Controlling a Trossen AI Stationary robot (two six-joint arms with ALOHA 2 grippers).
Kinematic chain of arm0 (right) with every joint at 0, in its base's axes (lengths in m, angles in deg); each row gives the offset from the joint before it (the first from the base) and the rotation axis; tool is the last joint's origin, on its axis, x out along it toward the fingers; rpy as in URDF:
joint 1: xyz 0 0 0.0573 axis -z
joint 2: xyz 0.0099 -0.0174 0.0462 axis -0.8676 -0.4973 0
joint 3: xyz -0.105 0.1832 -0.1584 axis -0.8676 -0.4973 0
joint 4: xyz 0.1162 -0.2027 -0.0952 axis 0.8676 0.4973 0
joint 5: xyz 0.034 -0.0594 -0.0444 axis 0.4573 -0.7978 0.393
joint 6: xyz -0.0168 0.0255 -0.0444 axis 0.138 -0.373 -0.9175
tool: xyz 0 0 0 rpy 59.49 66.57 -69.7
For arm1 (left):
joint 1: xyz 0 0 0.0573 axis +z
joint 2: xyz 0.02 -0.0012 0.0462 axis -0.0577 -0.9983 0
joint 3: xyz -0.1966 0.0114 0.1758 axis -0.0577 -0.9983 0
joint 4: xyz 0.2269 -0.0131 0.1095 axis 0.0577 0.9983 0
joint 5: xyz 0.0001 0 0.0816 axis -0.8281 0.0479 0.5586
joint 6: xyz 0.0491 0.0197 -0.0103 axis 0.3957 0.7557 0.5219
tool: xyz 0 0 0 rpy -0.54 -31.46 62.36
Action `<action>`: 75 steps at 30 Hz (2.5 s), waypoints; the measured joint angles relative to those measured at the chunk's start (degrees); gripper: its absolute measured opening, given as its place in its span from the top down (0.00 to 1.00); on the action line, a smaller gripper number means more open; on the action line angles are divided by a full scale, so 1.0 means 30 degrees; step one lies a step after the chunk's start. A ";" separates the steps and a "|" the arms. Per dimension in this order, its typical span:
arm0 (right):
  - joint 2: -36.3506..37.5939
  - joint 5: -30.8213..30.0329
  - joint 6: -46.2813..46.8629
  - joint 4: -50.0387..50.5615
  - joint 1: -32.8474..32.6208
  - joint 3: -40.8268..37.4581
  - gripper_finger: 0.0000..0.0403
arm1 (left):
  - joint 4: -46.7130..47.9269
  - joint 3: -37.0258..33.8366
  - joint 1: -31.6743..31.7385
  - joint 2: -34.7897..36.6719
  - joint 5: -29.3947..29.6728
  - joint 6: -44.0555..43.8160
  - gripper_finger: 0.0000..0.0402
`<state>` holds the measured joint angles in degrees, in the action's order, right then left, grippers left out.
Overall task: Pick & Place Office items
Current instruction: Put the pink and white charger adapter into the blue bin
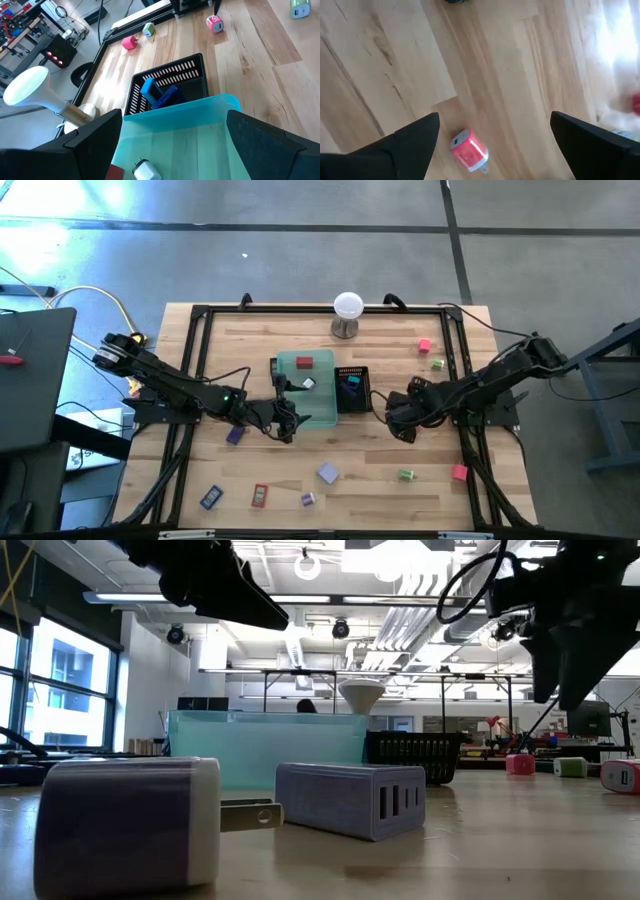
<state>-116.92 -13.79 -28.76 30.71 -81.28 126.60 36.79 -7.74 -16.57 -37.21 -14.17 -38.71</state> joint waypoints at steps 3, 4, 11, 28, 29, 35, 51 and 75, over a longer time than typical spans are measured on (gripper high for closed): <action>0.0000 -0.0182 -0.2465 0.0767 -0.0562 -0.0183 0.09 | 0.0241 0.0000 0.0000 0.0000 0.0001 -0.0224 0.13; 0.0004 -0.0077 -0.3251 0.0921 -0.0705 -0.0256 0.09 | 0.0307 0.0000 0.0000 0.0000 0.0000 -0.0223 0.13; 0.0007 -0.0106 -0.4155 0.0232 -0.1269 -0.0670 0.08 | 0.0543 0.0000 0.0000 0.0000 0.0007 -0.0164 0.13; 0.0001 0.1507 -0.4976 -0.0270 -0.1209 -0.1057 0.10 | 0.0860 0.0000 0.0000 0.0000 0.0007 -0.0231 0.13; 0.0000 0.1469 -0.5071 -0.0621 -0.1225 -0.1353 0.10 | 0.0860 0.0000 0.0000 0.0000 0.0007 -0.0231 0.13; 0.0000 0.2060 -0.4745 -0.2358 -0.1218 -0.3503 0.10 | 0.0875 0.0000 0.0000 0.0000 0.0007 -0.0253 0.13; 0.0000 0.3587 -0.4712 -0.5498 -0.1218 -0.5805 0.10 | 0.0868 0.0000 0.0000 0.0000 0.0007 -0.0204 0.13; -0.0017 0.4209 -0.4125 -0.7622 -0.0564 -0.6420 0.64 | 0.0860 0.0000 -0.0007 0.0000 0.0007 -0.0144 0.13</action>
<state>-116.97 -1.16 -41.14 7.84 -82.97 107.34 39.37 -7.74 -16.59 -37.21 -14.15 -39.14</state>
